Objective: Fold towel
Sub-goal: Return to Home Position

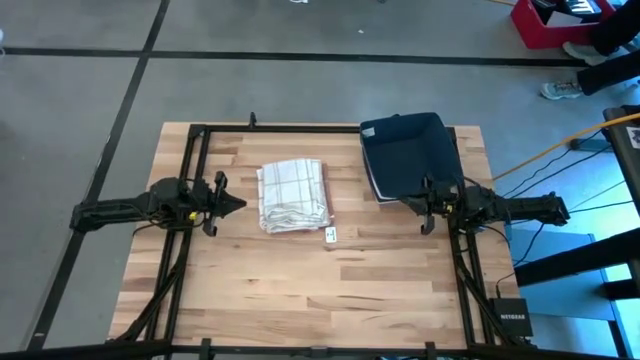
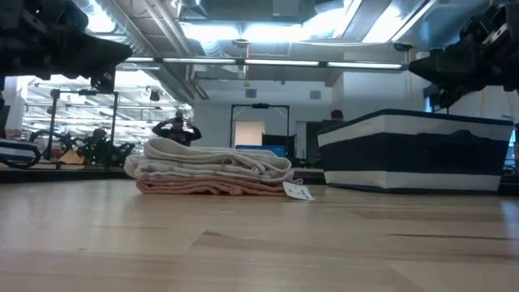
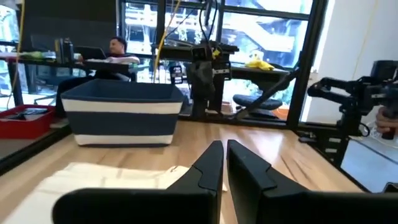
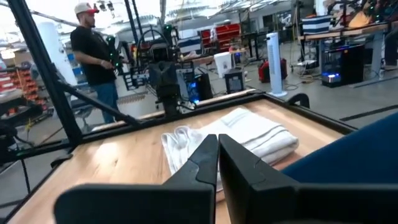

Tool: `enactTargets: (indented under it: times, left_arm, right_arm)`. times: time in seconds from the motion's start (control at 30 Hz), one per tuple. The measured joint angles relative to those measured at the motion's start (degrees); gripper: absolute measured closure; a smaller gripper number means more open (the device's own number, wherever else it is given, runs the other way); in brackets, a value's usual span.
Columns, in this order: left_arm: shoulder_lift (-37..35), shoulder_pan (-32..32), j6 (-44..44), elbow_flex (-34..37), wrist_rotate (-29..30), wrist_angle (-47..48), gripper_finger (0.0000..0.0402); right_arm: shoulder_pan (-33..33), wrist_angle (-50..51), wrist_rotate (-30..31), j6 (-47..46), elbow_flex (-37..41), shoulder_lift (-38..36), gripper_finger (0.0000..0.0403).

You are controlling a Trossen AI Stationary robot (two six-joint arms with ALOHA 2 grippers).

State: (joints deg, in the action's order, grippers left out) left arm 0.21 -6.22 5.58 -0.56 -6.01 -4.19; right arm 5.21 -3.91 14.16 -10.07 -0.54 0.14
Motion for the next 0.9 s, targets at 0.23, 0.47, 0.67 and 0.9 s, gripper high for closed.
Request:
enactTargets:
  times: [0.23, 0.47, 0.67, 0.9]
  left_arm:
    - [0.0, -0.2, 0.4, 0.0, 3.2, 2.9, 0.0386]
    - [0.2, -0.2, 1.1, 0.0, 4.4, 3.2, 0.0386]
    - [0.2, -0.2, 1.1, 0.0, 4.4, 3.3, 0.0386]
    - [0.2, -0.2, 1.1, 0.0, 4.4, 3.4, 0.0386]
  right_arm:
    - [0.0, 0.7, -3.3, -0.4, 0.0, 0.0, 0.0386]
    - [0.0, 1.4, -7.6, 1.1, 0.1, 0.0, 0.0386]
    - [0.0, 1.3, -7.8, 1.2, 0.1, 0.0, 0.0386]
    - [0.0, 1.3, -7.8, 1.2, 0.1, 0.0, 0.0386]
